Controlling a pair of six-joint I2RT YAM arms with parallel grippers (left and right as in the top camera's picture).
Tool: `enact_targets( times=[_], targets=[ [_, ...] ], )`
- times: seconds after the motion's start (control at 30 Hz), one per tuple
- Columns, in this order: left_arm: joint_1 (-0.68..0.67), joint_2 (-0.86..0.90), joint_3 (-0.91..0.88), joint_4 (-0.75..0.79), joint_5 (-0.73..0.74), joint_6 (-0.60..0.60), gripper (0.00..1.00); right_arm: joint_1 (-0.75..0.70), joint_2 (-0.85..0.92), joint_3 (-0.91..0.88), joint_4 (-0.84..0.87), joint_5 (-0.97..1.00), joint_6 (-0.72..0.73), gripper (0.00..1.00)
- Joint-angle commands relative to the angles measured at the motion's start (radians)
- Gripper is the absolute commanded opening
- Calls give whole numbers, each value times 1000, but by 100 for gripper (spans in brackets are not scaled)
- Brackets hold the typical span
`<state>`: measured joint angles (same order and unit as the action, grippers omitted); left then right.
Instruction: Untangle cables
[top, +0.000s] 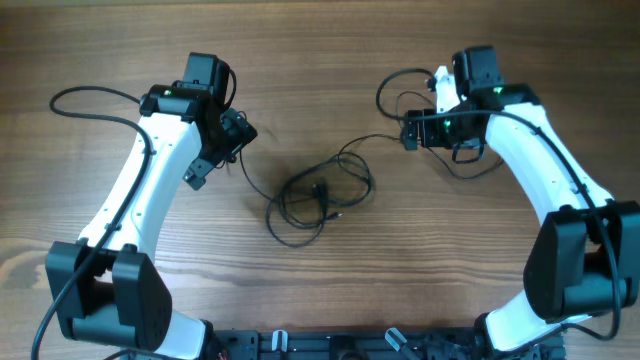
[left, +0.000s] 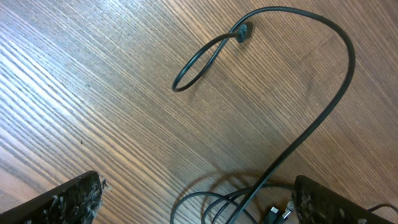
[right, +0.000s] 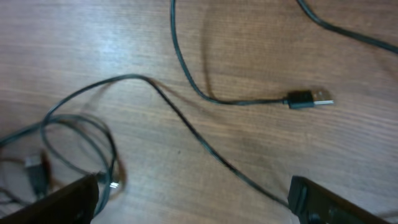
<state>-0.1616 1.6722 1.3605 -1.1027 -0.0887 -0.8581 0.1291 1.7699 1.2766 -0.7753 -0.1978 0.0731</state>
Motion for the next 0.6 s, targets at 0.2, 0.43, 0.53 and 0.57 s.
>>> enact_targets(
  times=[0.2,0.43,0.53,0.57],
  targets=[
    [2,11,-5,-2,-17,-13,100,3,11,-185,209,34,-21,90],
    [2,11,-5,-1,-17,-13,100,3,11,-238,229,38,-21,79],
    [2,11,-5,-2,-17,-13,100,3,11,-239,229,44,-19,63],
    [2,11,-5,-2,-17,-13,100,3,11,-239,229,40,-18,63]
  ],
)
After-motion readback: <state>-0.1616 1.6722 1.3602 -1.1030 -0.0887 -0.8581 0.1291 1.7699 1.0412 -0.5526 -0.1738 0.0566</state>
